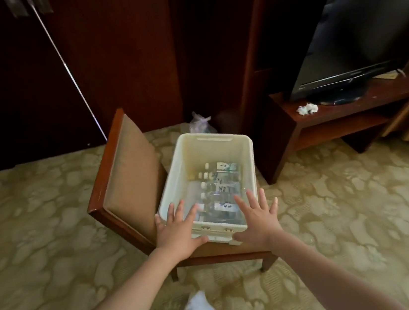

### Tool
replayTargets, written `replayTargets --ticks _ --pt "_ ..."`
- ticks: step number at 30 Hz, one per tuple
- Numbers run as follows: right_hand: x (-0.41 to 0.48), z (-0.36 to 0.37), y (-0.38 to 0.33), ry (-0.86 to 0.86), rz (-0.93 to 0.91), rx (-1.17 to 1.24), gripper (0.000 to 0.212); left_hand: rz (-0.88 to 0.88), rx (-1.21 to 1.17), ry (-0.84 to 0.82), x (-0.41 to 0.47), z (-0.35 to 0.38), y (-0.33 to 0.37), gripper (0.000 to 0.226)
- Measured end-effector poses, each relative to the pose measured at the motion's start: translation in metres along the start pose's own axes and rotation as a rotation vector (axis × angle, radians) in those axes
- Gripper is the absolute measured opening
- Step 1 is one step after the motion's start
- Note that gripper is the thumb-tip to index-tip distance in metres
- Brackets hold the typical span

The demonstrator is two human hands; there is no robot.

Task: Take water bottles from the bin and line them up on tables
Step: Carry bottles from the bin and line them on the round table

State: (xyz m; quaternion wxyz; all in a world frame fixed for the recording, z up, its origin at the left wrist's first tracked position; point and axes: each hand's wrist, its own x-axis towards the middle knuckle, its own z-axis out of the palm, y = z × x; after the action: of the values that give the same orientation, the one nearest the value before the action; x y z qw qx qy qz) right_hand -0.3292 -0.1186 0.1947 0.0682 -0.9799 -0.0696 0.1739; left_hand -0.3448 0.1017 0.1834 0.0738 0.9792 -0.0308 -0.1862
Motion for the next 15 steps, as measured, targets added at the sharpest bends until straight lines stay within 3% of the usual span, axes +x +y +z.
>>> replayTargets --ticks 15 --pt "0.154 0.019 0.026 -0.257 -0.023 0.012 0.098 -0.079 -0.225 -0.304 0.144 0.035 -0.023 0.094"
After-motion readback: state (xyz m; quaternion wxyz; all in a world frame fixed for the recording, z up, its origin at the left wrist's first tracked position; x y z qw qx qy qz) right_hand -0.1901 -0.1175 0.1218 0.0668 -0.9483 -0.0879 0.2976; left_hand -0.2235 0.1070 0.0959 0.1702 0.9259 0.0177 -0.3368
